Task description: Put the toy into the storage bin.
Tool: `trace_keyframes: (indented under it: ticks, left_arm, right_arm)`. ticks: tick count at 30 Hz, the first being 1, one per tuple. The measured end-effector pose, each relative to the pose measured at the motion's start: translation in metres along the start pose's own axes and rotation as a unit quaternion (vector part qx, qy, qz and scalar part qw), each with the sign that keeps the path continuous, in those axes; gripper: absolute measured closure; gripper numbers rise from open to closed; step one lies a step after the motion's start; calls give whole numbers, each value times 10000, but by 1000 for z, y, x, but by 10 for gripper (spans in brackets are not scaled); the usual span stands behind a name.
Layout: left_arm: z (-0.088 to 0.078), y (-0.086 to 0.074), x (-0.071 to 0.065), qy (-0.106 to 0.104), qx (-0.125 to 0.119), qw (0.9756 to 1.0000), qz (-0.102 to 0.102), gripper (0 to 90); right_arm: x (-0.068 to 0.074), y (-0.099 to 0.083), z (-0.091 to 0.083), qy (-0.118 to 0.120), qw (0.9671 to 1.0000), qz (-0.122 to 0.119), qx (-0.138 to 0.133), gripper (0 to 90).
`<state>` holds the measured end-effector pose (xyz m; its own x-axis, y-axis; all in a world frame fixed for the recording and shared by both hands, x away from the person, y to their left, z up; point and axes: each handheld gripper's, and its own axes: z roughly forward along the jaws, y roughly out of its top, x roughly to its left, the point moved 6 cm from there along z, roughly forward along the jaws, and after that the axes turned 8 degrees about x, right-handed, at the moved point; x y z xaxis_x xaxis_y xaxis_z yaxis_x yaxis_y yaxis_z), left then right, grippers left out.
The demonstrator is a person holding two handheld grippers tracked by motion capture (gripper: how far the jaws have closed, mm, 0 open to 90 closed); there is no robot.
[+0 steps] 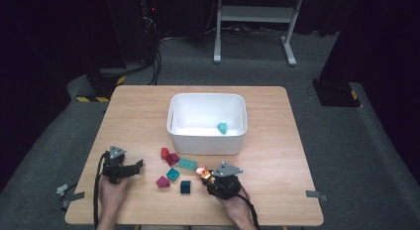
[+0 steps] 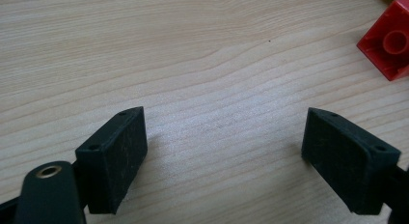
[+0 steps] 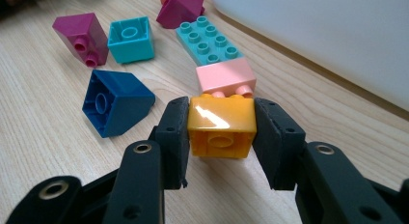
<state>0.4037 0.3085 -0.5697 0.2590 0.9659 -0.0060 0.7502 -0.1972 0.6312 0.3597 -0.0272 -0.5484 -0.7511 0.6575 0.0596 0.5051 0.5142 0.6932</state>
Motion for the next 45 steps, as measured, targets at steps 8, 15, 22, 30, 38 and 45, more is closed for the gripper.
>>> trace_keyframes:
  ticks: [8,15,22,30,38,45]
  left_arm:
    - [0,0,0,0,0,10000,-1,164]
    - [0,0,0,1,0,10000,-5,164]
    - [0,0,0,0,-3,10000,-4,164]
    - [0,0,0,0,-3,10000,-4,164]
    - [0,0,0,-1,-3,10000,-10,164]
    - [0,0,0,-3,-6,10000,-8,164]
  right_arm:
    - [-4,3,-8,32,10000,34,-85,586]
    - [-10,5,-13,43,9999,26,-96,587]
    - [-14,8,-17,77,9999,31,-123,586]
    - [-16,10,-20,208,9997,-7,-124,587]
    - [-18,11,-24,235,9996,-73,-119,586]
    - [-21,16,-29,217,9996,-91,-139,586]
